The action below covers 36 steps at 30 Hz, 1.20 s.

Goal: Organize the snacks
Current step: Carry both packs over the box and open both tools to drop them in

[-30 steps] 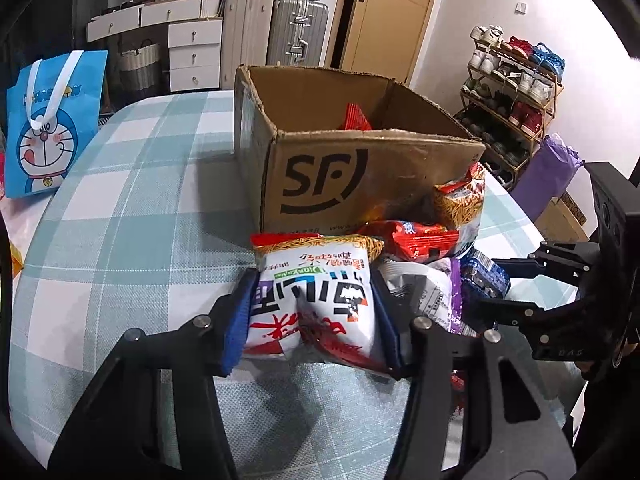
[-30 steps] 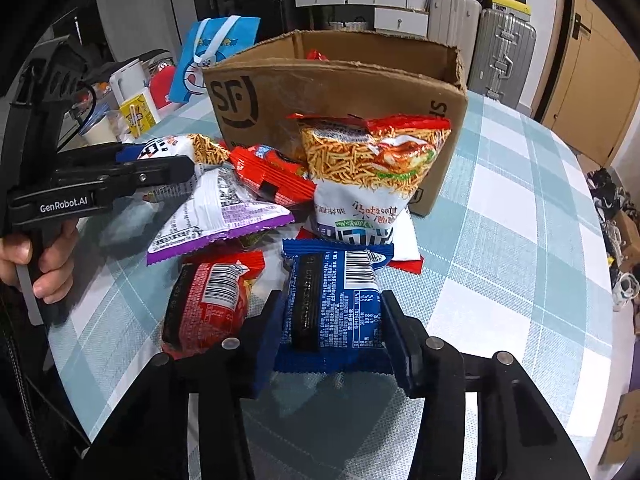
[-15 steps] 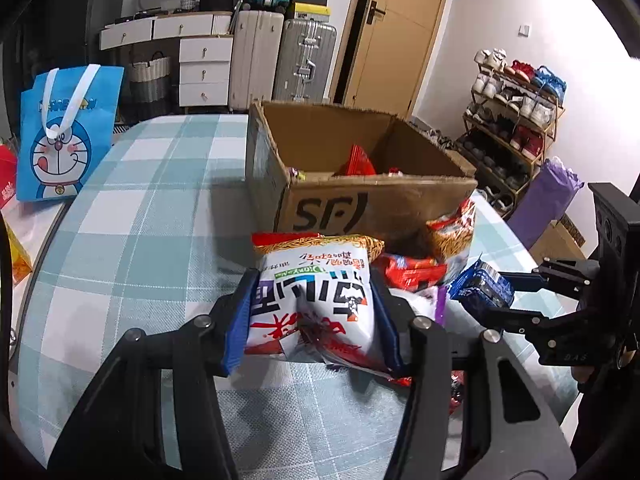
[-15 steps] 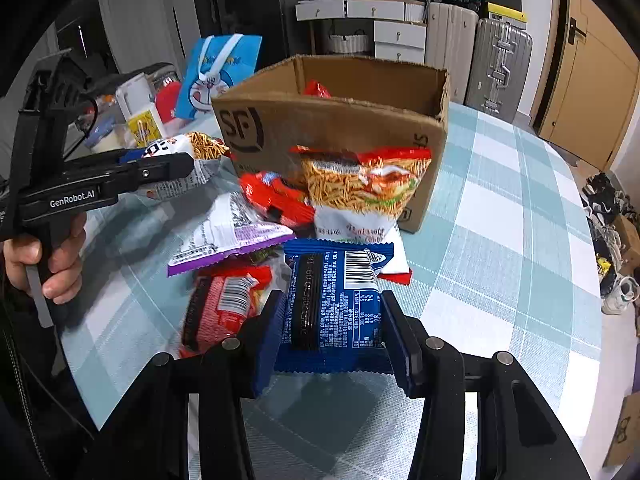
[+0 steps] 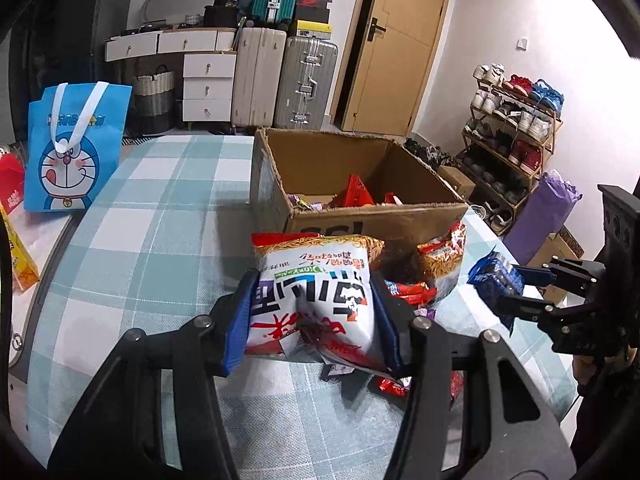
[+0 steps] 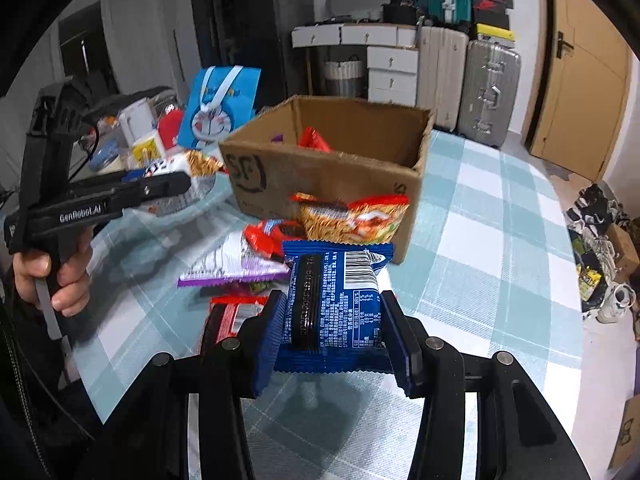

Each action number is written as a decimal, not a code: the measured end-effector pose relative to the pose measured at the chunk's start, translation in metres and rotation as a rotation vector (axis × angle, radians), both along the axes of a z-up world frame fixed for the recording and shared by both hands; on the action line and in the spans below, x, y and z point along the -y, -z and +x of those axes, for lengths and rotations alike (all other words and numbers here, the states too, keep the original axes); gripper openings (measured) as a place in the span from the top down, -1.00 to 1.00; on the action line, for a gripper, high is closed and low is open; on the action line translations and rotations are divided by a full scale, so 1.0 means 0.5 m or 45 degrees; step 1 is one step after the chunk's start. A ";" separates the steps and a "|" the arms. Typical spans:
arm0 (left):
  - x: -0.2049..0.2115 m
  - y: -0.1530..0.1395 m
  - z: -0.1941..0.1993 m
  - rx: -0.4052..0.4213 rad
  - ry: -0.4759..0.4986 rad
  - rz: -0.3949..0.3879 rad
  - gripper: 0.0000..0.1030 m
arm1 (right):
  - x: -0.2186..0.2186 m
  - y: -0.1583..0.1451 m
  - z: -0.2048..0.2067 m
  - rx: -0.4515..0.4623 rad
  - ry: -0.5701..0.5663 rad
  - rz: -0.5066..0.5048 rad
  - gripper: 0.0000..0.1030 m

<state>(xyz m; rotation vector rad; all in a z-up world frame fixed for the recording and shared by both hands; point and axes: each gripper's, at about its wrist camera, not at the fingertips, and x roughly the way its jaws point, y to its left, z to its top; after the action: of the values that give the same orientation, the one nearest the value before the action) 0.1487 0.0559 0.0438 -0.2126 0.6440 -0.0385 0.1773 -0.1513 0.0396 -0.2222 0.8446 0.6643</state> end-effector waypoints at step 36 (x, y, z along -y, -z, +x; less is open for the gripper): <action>0.039 -0.132 0.128 0.145 -0.014 0.108 0.02 | -0.003 -0.139 0.109 0.161 0.191 0.334 0.07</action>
<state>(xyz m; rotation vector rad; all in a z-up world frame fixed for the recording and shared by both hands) 0.2129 0.0362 0.1100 -0.1308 0.5300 -0.0126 0.2318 -0.1497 0.1091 0.0357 0.6383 0.6063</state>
